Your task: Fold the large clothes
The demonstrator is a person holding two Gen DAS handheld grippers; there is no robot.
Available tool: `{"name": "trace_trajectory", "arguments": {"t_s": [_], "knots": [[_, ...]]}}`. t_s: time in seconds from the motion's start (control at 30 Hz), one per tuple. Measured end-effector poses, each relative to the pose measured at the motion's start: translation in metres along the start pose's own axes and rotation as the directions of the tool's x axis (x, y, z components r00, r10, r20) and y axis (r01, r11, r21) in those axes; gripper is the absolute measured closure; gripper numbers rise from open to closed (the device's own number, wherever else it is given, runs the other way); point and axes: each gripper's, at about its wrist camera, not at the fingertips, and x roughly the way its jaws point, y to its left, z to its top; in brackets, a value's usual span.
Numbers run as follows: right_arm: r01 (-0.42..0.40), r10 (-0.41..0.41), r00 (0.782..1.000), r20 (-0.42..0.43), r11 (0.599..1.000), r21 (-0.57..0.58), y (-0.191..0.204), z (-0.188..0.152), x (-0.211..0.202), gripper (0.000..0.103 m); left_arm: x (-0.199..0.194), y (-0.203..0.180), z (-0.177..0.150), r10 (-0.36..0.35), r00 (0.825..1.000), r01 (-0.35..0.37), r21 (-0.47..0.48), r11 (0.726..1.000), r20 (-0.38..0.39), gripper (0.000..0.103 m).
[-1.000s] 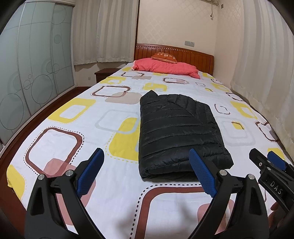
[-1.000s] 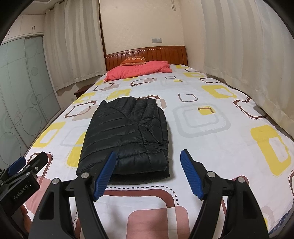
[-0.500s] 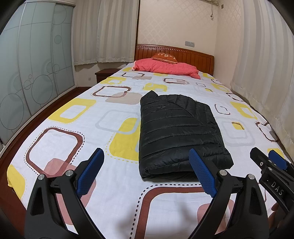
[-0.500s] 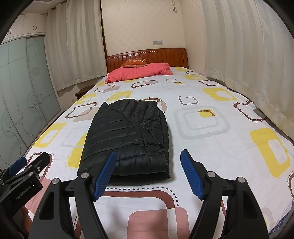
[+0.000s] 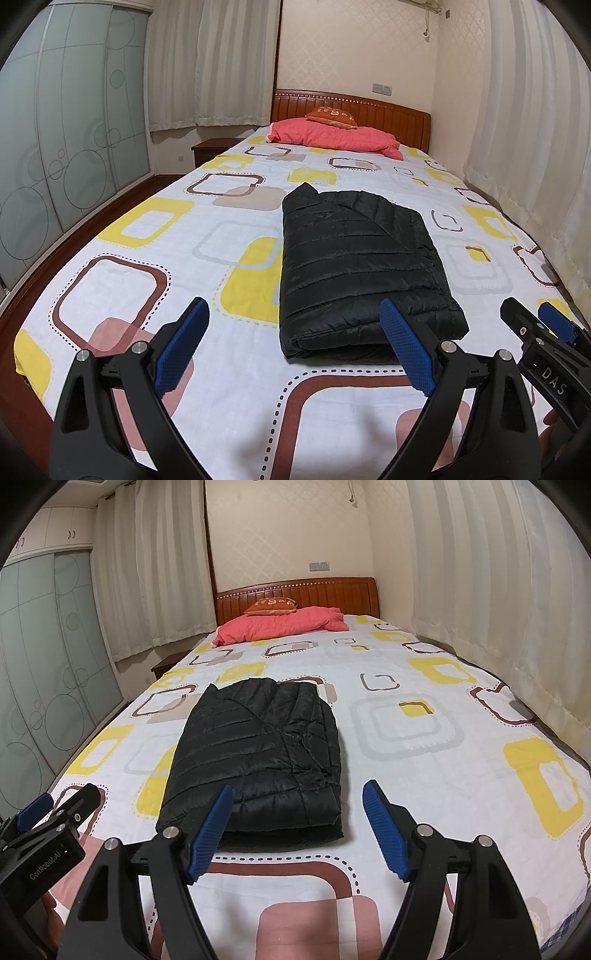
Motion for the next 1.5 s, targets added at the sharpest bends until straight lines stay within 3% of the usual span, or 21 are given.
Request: {"name": "trace_trajectory", "arguments": {"t_s": [0.3,0.47,0.77,1.13,1.27,1.37,1.5], "knots": [[-0.002,0.002,1.0,0.003,1.0,-0.002,-0.001,0.0,0.0,0.031,-0.006,0.001,0.003,-0.002,1.0,0.002,-0.007,1.0,0.016,0.006],[-0.003,0.003,1.0,0.001,1.0,-0.004,-0.001,0.0,0.0,0.031,-0.01,-0.003,0.005,0.051,0.998,-0.051,0.014,0.999,0.039,0.002],[-0.004,0.004,1.0,0.005,1.0,-0.007,0.0,0.0,-0.001,0.031,-0.016,-0.002,0.008,0.046,0.996,-0.047,0.018,0.999,0.078,0.002],[-0.005,0.005,1.0,-0.001,1.0,-0.002,0.001,0.0,-0.001,0.031,-0.013,-0.008,0.005,0.033,0.998,-0.035,0.041,0.999,0.063,0.002],[-0.011,0.011,1.0,-0.004,1.0,-0.003,0.001,-0.002,0.0,0.031,-0.009,-0.005,0.007,-0.028,0.998,0.027,0.026,0.999,0.053,0.002],[-0.013,0.013,1.0,-0.007,1.0,-0.002,-0.004,-0.002,0.003,0.031,-0.004,-0.003,0.005,-0.001,0.998,0.0,0.015,1.0,0.062,0.002],[-0.006,0.006,1.0,-0.018,1.0,0.011,-0.013,-0.002,0.011,0.031,0.018,0.004,0.003,0.039,0.999,-0.04,0.014,0.999,0.014,0.002]]}}
